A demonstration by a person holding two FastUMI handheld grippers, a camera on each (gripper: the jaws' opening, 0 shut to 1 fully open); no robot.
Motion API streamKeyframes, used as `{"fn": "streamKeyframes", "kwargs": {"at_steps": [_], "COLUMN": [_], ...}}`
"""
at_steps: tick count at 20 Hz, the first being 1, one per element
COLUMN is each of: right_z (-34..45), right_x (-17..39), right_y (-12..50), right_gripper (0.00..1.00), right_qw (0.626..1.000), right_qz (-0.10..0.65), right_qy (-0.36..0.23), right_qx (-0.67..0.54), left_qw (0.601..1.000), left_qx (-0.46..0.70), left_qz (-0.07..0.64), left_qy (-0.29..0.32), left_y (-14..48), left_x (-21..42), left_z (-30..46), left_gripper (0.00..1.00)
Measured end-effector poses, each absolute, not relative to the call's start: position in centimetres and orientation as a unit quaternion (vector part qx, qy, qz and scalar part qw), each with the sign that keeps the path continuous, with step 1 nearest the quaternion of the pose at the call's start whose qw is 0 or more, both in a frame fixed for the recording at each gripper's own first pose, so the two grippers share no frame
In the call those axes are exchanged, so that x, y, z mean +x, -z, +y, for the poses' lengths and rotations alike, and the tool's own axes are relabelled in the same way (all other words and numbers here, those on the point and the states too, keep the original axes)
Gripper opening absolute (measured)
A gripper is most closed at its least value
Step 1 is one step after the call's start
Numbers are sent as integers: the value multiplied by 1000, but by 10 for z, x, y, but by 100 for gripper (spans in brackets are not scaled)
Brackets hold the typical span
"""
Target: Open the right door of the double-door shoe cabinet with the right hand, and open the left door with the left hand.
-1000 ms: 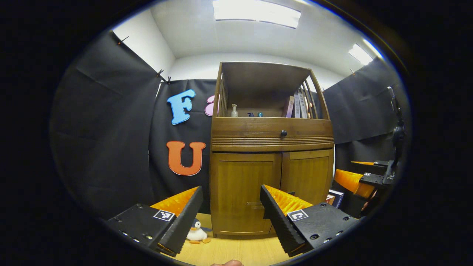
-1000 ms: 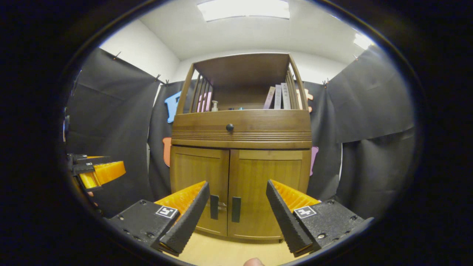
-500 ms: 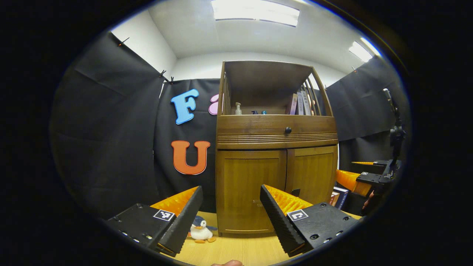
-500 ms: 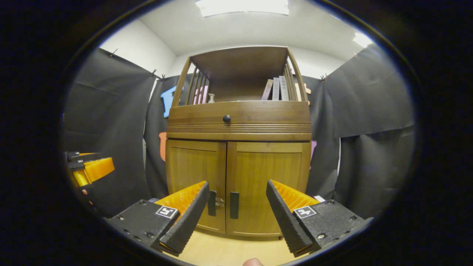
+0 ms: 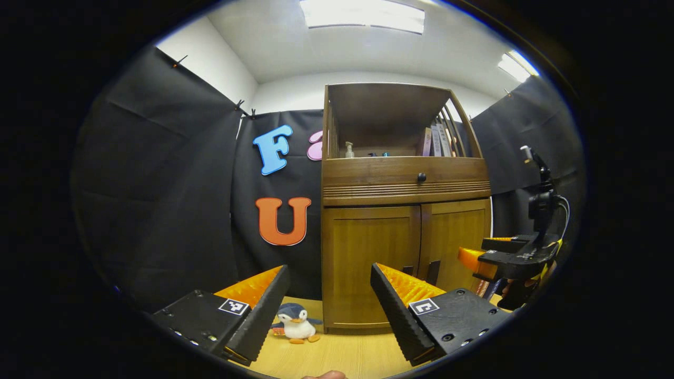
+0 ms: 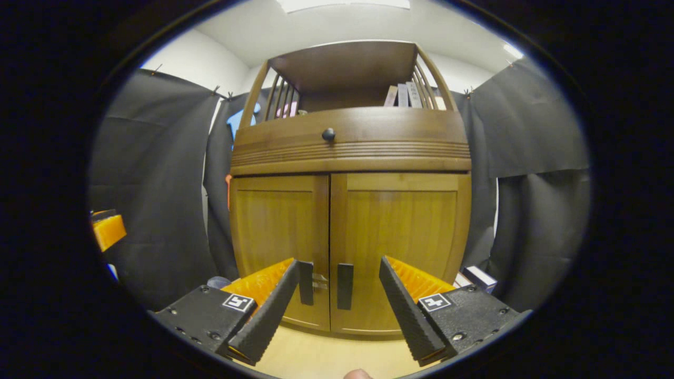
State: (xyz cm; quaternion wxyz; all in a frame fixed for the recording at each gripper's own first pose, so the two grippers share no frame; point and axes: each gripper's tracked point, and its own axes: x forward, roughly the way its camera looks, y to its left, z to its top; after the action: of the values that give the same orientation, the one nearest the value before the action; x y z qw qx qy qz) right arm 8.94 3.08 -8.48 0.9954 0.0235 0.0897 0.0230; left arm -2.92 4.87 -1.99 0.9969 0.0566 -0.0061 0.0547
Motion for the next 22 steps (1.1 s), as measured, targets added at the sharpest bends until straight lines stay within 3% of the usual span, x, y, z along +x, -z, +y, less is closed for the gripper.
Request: {"fn": "streamKeyframes", "kwargs": {"at_steps": [7,12,22], "right_z": [21,14,20], "right_x": [152,186,220], "right_y": [153,182,209], "right_gripper": [96,89,56], "right_qw": [989,985,982], "right_qz": [147,167,182], "right_qy": [2,17,45], "right_qx": [26,36,37], "left_qw": [994,992,988], "left_qx": [73,78,71], "left_qz": [-6,-3,4], "left_qy": [-78,-104,-136], "left_y": [23,22,26], "left_x": [-39,-46,-60], "left_z": [69,83,107], "left_gripper": [95,95,95]}}
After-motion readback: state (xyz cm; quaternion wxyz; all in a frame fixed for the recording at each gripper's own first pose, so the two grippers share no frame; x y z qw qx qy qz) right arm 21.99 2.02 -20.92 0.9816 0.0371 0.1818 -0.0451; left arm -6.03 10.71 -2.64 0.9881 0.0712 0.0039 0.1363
